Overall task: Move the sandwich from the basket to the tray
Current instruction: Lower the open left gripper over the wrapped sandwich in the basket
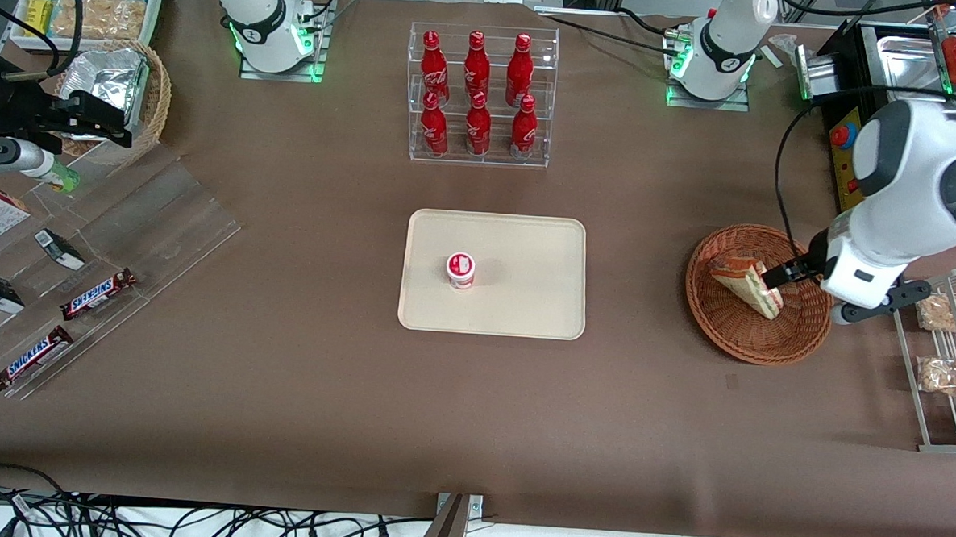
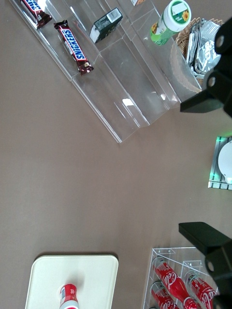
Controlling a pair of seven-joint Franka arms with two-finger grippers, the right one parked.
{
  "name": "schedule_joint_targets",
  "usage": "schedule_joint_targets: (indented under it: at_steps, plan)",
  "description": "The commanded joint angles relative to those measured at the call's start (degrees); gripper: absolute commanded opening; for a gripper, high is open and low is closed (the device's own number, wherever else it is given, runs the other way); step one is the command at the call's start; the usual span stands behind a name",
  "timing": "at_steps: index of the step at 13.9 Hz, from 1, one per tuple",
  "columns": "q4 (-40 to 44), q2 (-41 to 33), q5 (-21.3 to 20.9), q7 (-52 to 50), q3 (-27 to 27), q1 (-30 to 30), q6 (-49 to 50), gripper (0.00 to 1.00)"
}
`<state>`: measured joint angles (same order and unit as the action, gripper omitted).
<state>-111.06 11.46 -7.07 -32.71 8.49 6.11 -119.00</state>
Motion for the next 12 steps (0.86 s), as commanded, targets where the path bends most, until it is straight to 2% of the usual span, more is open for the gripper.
schedule_joint_targets:
  at_steps: [1, 2, 5, 7, 12]
  plan:
    - [-6.43, -1.01, -1.72, -7.78, 0.03, 0.3, -7.19, 1.0]
    - [-7.4, -0.4, -1.72, -11.11, -0.05, 0.3, -9.3, 1.0]
    - [-7.59, 2.41, -8.02, -20.52, -0.06, 0.3, -10.55, 1.0]
    - [-8.28, 3.74, -10.32, -25.19, 0.03, 0.22, -12.12, 1.0]
    - [-14.35, 3.74, -10.5, -27.76, -0.14, 1.27, -20.12, 1.0]
